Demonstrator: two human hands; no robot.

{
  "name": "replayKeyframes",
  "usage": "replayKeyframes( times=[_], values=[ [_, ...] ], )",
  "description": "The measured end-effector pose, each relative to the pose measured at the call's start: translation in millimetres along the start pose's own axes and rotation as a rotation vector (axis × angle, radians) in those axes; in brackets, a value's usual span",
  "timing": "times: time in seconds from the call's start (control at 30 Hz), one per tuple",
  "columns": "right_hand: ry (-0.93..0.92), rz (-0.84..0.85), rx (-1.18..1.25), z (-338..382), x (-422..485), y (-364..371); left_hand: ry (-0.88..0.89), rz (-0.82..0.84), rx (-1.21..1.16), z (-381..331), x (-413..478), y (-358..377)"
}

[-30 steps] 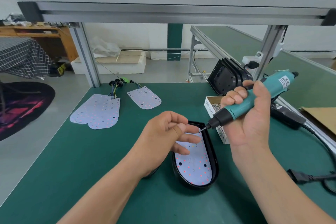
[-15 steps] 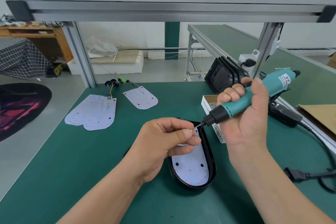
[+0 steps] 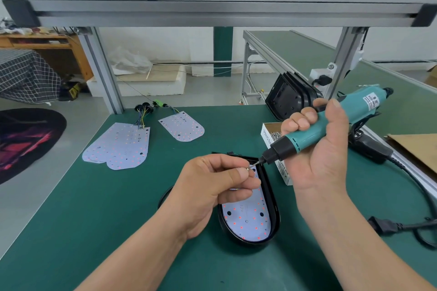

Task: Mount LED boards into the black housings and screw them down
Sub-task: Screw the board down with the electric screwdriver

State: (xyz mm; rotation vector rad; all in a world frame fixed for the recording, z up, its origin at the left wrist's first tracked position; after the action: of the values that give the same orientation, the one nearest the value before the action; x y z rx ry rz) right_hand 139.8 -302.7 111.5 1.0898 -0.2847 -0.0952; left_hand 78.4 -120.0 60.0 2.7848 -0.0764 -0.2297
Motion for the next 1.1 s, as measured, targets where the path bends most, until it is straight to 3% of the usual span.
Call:
replayKeyframes(
  times=[0.3,0.47,0.73,0.97,1.1],
  values=[
    [-0.017,0.048,-0.045,-0.2,-0.4,1.2,0.061,-0.039,0.055,-3.1,-0.7,0.0],
    [-0.029,0.059,-0.079,-3.1,-0.6,0.2,0.186,-0.085,0.206,-6.1,1.6,-4.1],
    [0.003,-0.115,-0.056,-17.5,3.8,-22.8,0.277,-0.123,0.502,-0.7,5.3,-11.2],
    [0.022,-0.151,-0.042,-19.6,8.2,-32.1,0.309,-0.096,0.535,-5.6,3.6,-7.1],
    [0.023,-0.165,-0.041,-18.8,11.2,-34.8,0.407,-0.289,0.627,-25.6,1.2,-25.9]
  ],
)
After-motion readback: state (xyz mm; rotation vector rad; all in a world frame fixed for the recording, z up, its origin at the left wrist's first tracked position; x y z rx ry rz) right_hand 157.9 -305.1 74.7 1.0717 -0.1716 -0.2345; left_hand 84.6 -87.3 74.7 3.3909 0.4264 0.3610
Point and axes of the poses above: each hand's wrist, its own x-axis towards the middle knuckle, its own y-axis out of the palm, z = x × y, the point moved 7 cm from there along x, towards the middle knuckle, and after that the axes turned 4 degrees about -z, right-handed, at the moved point
